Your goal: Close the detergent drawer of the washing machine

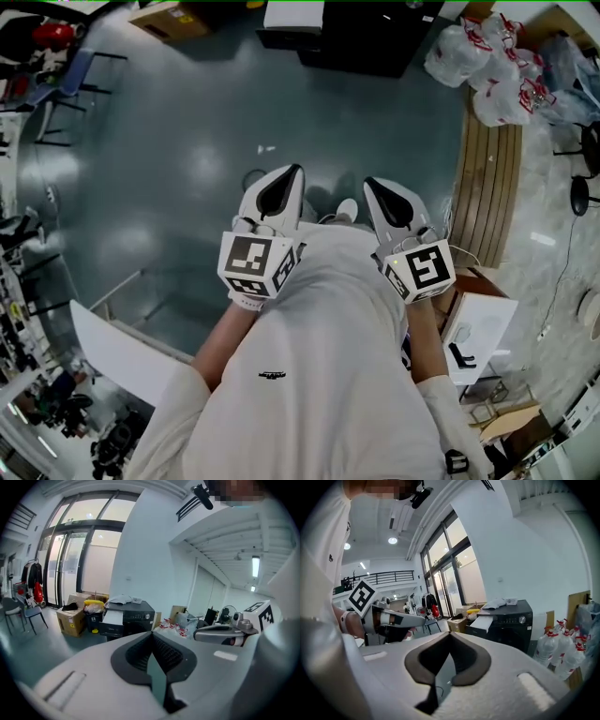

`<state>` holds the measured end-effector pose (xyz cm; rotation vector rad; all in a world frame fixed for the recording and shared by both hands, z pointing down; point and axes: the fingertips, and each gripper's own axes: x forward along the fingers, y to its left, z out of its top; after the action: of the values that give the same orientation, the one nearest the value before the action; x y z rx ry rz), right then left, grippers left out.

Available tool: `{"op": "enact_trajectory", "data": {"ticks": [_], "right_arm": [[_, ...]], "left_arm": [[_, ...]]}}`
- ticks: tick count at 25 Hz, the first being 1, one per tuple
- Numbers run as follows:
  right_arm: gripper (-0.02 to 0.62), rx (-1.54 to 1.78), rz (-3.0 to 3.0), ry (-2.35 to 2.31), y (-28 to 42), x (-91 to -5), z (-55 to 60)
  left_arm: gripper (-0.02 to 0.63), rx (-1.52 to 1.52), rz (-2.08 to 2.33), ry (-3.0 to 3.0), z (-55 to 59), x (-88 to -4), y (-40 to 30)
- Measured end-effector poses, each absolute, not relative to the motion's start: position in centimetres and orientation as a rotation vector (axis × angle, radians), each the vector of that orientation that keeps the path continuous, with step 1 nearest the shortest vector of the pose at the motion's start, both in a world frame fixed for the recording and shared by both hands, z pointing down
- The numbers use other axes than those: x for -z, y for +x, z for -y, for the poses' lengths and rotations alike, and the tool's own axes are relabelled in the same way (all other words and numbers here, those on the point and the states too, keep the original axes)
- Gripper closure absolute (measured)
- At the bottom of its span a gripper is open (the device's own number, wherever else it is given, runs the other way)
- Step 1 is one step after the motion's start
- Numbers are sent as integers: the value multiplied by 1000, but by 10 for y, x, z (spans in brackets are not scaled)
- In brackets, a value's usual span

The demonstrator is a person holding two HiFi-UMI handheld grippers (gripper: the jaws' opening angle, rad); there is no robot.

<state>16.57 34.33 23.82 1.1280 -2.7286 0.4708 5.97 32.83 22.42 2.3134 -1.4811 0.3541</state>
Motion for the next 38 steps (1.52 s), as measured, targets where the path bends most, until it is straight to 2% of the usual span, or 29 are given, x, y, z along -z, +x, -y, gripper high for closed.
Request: {"op": "enact_trajectory", "data": {"ticks": [12,25,38], "right_arm": [[592,-568,2740,1098,166,-244,-313],[592,-530,2663,1107,122,-231,-214],[592,-362,2642,1120,53,-207,-95]], "left_arm": [[589,-368,1521,2252,-290,-229,52],[590,-266,1420,2254,-180,-241,27],[591,-179,1372,2275,-73,-242,-49]]}}
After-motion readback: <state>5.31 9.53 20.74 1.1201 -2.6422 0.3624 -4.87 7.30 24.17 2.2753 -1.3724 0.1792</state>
